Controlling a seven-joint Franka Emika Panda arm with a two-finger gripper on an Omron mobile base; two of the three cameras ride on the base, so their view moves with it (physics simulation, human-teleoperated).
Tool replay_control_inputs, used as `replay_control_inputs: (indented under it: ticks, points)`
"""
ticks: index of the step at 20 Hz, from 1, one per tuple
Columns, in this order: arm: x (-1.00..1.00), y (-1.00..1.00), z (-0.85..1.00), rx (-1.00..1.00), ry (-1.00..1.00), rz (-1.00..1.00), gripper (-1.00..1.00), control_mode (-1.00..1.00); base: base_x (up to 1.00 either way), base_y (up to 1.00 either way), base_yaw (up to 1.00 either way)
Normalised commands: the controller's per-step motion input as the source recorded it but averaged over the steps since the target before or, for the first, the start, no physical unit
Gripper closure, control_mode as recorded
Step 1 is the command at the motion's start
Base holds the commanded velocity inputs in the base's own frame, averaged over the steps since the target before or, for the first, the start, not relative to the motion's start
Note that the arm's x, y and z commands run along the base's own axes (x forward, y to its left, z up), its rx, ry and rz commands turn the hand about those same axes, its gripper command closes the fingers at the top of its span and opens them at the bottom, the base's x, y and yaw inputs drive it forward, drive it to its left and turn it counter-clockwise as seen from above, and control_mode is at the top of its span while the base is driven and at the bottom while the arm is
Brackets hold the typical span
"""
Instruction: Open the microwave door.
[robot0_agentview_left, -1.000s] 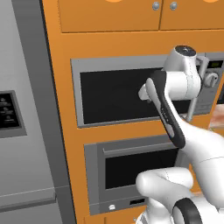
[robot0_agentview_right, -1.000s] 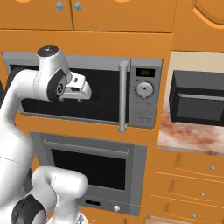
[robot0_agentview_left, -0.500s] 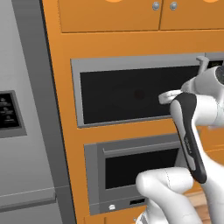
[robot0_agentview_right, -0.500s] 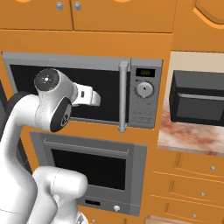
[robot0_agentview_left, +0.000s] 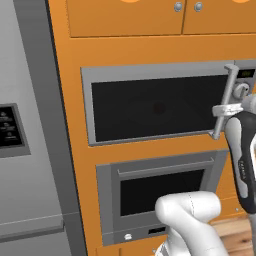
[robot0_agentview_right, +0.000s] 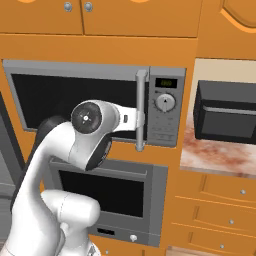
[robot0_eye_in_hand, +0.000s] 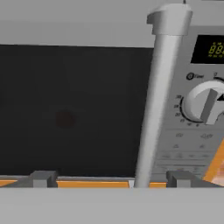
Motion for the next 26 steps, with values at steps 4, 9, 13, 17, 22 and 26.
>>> replay_control_inputs:
  ticks: [4,9,13,17,22,26]
  points:
    - [0.00,-0.63,0.00,0.00,-0.21,0.00,-1.00,-1.00,0.00,0.00,0.00]
    - [0.16,-0.24,-0.06,0.00,-0.21,0.00,-1.00,-1.00,0.00,0.00,0.00]
    - [0.31,-0.03,-0.01,0.00,-0.15,0.00,-1.00,-1.00,0.00,0.00,0.00]
    - [0.52,-0.15,0.00,0.00,-0.01,0.00,-1.00,-1.00,0.00,0.00,0.00]
    - [0.57,-0.37,0.00,0.05,0.00,0.05,-1.00,-1.00,0.00,0.00,0.00]
    - [0.67,-0.10,-0.14,0.01,0.00,0.10,-1.00,-1.00,0.00,0.00,0.00]
